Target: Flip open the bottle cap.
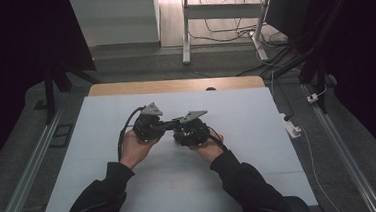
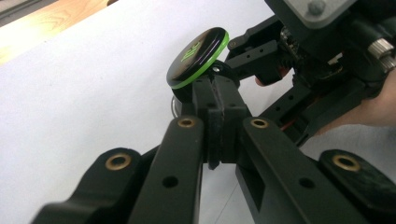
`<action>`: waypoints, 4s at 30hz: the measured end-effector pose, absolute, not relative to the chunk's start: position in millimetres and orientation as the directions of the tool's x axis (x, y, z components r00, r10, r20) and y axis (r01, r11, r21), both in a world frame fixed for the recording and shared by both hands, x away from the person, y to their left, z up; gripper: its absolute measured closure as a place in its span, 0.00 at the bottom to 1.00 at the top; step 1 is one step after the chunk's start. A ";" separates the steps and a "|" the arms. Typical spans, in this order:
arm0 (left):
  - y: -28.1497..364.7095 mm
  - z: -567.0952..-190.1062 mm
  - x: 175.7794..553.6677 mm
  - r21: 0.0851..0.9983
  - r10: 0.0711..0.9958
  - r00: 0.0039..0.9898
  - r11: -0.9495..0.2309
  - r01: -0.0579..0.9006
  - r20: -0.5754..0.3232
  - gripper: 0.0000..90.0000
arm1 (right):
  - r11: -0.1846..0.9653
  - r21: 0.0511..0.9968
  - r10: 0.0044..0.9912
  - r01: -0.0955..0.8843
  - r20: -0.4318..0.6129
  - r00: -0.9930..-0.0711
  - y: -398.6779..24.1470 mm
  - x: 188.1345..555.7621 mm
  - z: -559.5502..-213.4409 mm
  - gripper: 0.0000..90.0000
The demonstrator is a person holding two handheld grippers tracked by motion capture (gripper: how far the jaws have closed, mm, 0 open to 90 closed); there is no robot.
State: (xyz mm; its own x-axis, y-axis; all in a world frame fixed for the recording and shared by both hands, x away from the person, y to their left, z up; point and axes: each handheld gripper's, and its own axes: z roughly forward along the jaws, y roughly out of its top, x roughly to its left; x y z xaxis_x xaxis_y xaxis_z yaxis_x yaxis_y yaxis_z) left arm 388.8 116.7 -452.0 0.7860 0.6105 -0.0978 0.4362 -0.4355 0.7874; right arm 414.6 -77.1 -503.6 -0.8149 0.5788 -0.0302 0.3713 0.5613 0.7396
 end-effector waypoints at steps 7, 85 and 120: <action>119.6 -447.8 395.3 0.791 0.630 0.769 -0.417 0.448 -0.104 0.99 | 0.566 0.740 0.576 0.364 -0.038 -0.816 -76.6 414.2 -503.8 0.59; 217.8 -453.0 266.9 0.779 0.687 0.691 -0.298 0.552 -0.227 0.00 | 0.530 0.722 0.532 0.445 0.125 -0.837 -114.7 371.0 -474.4 0.05; 284.4 -476.5 199.5 0.763 0.781 0.562 -0.181 0.621 -0.272 0.00 | 0.403 0.763 0.703 0.505 0.095 -0.705 -244.1 292.7 -452.4 0.00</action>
